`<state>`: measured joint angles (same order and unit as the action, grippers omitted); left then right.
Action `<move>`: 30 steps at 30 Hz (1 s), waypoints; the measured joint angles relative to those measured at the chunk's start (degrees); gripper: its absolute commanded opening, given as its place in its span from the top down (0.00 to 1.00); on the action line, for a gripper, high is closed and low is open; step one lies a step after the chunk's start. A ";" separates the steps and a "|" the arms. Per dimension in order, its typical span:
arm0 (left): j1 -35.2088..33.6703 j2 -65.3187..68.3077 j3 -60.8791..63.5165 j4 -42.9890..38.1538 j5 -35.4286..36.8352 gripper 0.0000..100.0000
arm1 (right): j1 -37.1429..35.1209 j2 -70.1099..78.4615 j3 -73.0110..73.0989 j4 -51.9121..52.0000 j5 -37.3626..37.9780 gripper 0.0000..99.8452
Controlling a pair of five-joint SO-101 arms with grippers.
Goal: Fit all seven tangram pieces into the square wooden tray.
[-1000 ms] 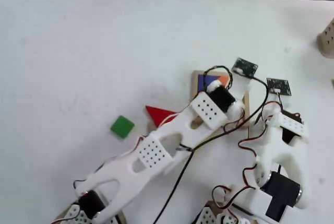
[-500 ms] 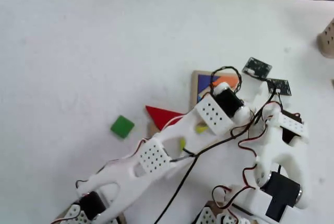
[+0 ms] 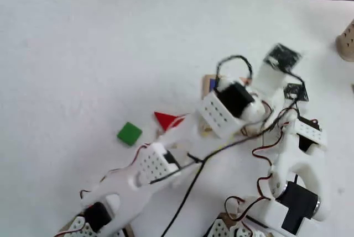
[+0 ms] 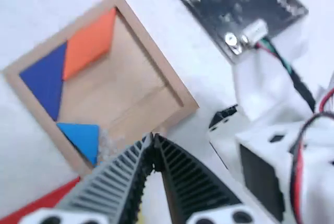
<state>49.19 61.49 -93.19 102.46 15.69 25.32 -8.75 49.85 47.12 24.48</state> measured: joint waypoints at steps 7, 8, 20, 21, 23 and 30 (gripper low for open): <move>-9.49 -8.35 1.49 0.00 -2.46 0.98 | 0.00 0.00 0.00 -0.18 0.00 0.98; -10.11 -10.29 3.34 0.00 -3.60 0.98 | 0.00 0.00 0.00 -0.18 0.00 0.98; -15.38 -46.07 52.13 -0.79 -6.77 0.98 | 0.00 0.00 0.00 -0.18 0.00 0.98; -15.30 -48.35 56.09 -1.23 -6.77 0.98 | 0.00 0.00 0.00 -0.18 0.00 0.98; -15.21 -52.04 63.65 -2.29 -6.77 0.98 | 0.00 0.00 0.00 -0.18 0.00 0.98; -15.38 -63.74 88.53 -13.54 -6.86 0.98 | 0.00 0.00 0.00 -0.18 0.00 0.98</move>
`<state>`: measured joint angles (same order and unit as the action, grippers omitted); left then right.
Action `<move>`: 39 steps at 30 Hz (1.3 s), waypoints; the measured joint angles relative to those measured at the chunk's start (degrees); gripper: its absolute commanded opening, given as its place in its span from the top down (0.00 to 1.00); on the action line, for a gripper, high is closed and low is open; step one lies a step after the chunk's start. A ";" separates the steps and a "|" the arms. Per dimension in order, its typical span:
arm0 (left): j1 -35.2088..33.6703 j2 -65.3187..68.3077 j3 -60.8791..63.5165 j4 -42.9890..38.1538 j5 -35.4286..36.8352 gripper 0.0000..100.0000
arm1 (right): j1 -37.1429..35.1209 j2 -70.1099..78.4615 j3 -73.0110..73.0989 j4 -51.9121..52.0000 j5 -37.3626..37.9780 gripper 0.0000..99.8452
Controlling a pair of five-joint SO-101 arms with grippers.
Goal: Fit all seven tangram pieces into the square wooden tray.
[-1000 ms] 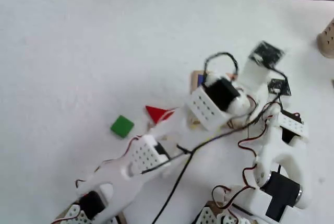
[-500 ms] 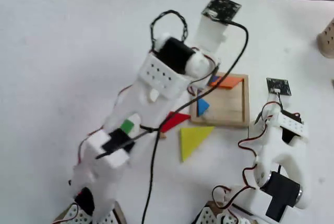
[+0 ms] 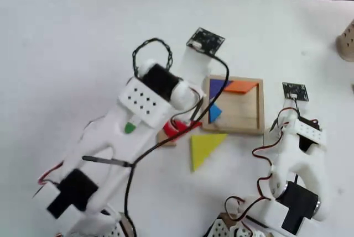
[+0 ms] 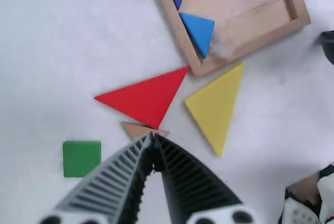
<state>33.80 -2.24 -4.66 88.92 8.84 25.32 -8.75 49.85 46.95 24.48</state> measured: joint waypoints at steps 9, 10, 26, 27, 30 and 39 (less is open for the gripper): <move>0.88 -5.54 27.78 -38.77 0.09 0.98 | 0.00 0.00 0.00 0.00 0.00 0.98; 1.85 -4.57 30.15 -44.31 0.79 0.98 | 0.00 0.00 0.00 0.00 0.00 0.98; 7.91 26.46 21.01 -71.21 11.60 0.98 | 0.00 0.00 0.00 0.00 0.00 0.98; 7.91 26.64 20.57 -70.07 10.99 0.98 | 0.00 0.00 0.00 0.00 0.00 0.98; 7.91 26.73 19.96 -67.08 10.37 0.98 | 0.00 0.00 0.00 0.00 0.00 0.98; 8.09 26.64 19.60 -57.85 10.11 0.98 | 0.00 0.00 0.00 0.00 0.00 0.98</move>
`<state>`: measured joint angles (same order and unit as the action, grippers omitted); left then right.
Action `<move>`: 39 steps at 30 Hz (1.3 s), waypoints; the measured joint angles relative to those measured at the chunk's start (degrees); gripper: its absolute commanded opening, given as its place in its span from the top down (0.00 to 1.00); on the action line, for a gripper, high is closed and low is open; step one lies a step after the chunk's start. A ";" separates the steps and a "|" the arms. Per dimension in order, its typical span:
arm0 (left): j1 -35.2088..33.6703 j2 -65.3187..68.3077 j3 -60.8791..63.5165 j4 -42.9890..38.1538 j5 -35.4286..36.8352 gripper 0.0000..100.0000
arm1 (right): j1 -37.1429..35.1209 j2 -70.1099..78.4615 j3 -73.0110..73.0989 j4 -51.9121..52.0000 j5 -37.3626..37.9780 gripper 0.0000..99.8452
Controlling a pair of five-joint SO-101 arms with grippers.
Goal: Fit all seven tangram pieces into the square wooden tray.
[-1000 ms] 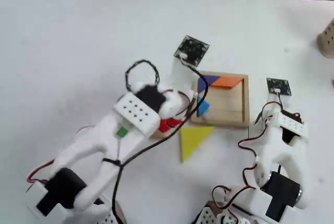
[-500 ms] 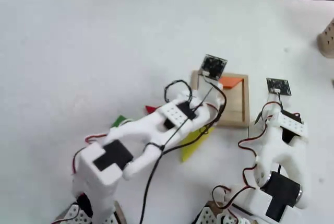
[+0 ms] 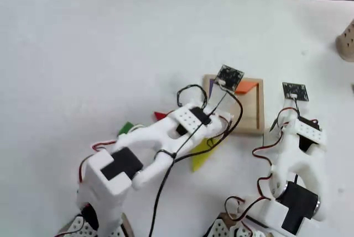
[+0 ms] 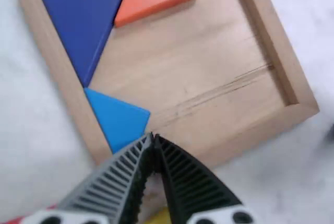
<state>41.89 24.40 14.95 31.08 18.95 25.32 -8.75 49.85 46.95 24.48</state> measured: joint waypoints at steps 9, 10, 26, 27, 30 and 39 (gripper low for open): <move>-0.26 -6.42 1.93 6.24 0.00 0.98 | 0.00 0.00 0.00 0.00 0.00 0.98; -0.18 -8.44 2.99 7.12 0.00 0.98 | 0.00 0.00 0.00 0.00 0.00 0.98; -26.37 -61.63 34.99 20.40 -14.77 0.98 | 0.00 0.00 0.00 0.00 0.00 0.98; -28.92 -64.79 38.24 20.40 -16.00 0.98 | 0.00 0.00 0.00 0.00 0.00 0.98; -37.63 -72.97 48.09 19.69 -20.13 0.98 | -2.11 0.00 -0.26 0.26 0.00 0.98; -52.92 -85.98 66.29 17.58 -36.04 0.98 | -15.56 -5.98 -10.64 18.81 11.87 0.79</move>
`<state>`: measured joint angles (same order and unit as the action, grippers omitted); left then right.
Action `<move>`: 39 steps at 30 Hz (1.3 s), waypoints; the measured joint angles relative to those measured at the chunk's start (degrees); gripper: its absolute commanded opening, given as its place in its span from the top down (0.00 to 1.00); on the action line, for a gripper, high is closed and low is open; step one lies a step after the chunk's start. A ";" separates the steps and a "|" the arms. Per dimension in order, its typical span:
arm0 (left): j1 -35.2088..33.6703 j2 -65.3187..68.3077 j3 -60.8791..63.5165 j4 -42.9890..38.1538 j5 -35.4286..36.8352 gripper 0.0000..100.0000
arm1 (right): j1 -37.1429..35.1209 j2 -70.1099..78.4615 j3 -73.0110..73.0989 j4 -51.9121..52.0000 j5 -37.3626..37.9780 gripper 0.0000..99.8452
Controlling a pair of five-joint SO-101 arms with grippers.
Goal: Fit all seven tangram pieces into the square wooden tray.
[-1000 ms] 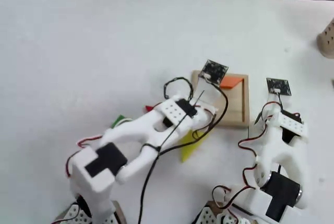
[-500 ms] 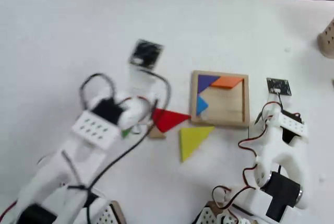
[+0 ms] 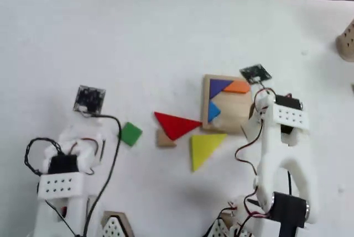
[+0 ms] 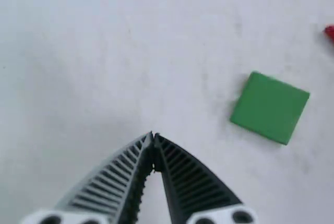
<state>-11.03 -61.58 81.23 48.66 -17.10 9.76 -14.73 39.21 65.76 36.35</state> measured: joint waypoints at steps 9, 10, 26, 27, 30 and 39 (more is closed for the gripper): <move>-0.62 -8.88 4.31 0.26 -4.57 0.77 | -9.58 4.31 -4.31 2.29 18.20 0.77; -0.62 -9.93 4.31 1.14 -4.57 0.73 | -9.58 6.33 -4.75 2.37 21.01 0.77; -0.62 -31.74 11.52 8.97 -4.66 0.71 | -9.76 25.41 -16.35 2.81 33.41 0.77; -0.62 -33.32 11.60 9.93 -4.66 0.71 | -9.76 25.76 -16.62 2.81 33.76 0.77; -0.62 -36.92 12.84 11.87 -4.66 0.71 | -9.23 26.29 -16.79 2.90 34.11 0.79; -0.62 -39.82 13.01 13.80 -4.66 0.71 | -9.05 23.12 -10.73 4.57 38.77 0.95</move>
<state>-11.65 -101.41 94.24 62.46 -21.76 0.70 8.40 28.48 70.33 75.12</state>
